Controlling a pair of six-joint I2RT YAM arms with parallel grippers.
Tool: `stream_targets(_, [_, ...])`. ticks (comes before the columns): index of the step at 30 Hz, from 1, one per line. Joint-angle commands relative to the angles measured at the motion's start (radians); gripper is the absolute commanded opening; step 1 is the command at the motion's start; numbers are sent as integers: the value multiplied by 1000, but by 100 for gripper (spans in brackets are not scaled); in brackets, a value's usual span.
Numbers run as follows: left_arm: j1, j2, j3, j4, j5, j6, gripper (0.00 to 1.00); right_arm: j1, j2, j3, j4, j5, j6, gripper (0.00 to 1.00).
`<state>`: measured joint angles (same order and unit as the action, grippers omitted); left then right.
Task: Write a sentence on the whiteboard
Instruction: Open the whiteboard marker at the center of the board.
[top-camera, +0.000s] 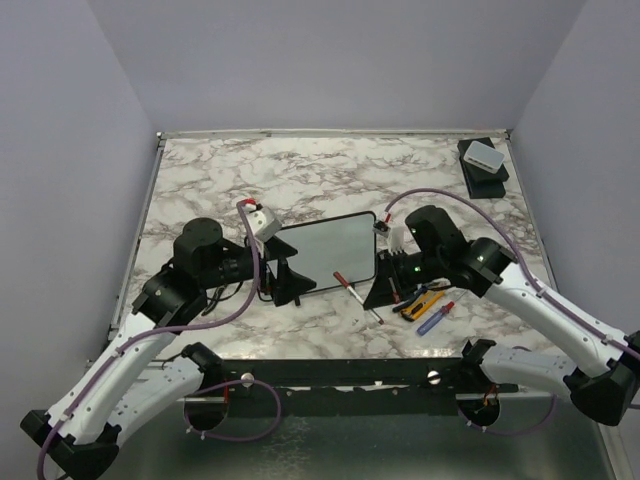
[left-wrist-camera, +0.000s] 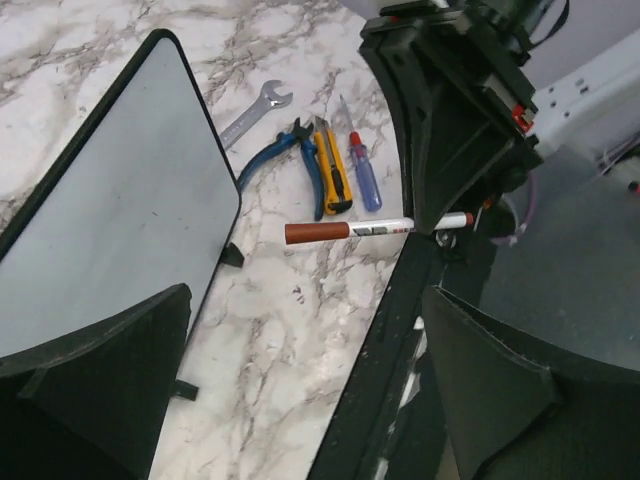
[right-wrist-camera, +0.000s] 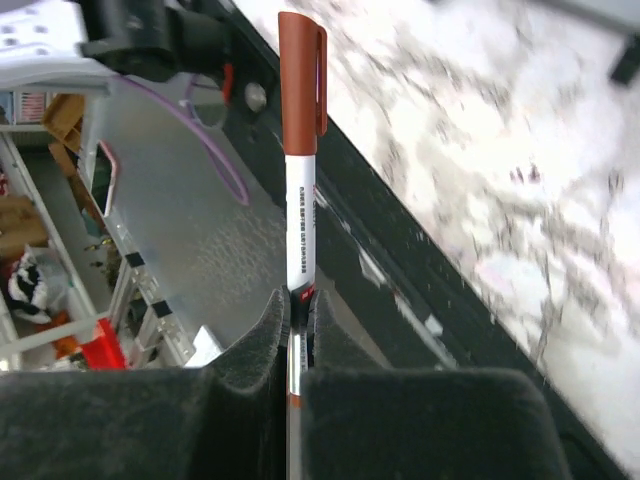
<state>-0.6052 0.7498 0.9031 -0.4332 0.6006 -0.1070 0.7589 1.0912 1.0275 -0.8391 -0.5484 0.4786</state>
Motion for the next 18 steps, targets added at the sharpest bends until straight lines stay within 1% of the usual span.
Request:
stream_targets(1, [-2, -73, -83, 159, -182, -361, 99, 0, -112, -33, 254, -86, -70, 0])
stream_targets(2, [-2, -82, -104, 211, -205, -445, 99, 0, -133, -51, 301, -52, -66, 0])
stream_targets(3, [-2, -88, -125, 294, -215, -529, 99, 1, -151, -67, 335, 4, -69, 0])
stream_targets(5, [-2, -95, -184, 491, -246, -730, 99, 1, -170, -99, 410, 67, -86, 0])
stream_targets(7, [-2, -82, -258, 715, -274, -909, 99, 1, -180, -138, 510, 100, -93, 0])
stream_targets(9, [-2, -45, -301, 856, -302, -1048, 99, 2, -176, -170, 610, 106, -95, 0])
stream_targets(11, [-2, 2, -298, 891, -310, -1072, 99, 2, -151, -179, 676, 102, -107, 0])
stream_targets(14, [-2, 49, -263, 892, -286, -1062, 97, 8, -117, -165, 715, 134, -134, 0])
stream_targets(18, [-2, 77, -243, 828, -292, -1048, 89, 10, -78, -146, 760, 120, -159, 0])
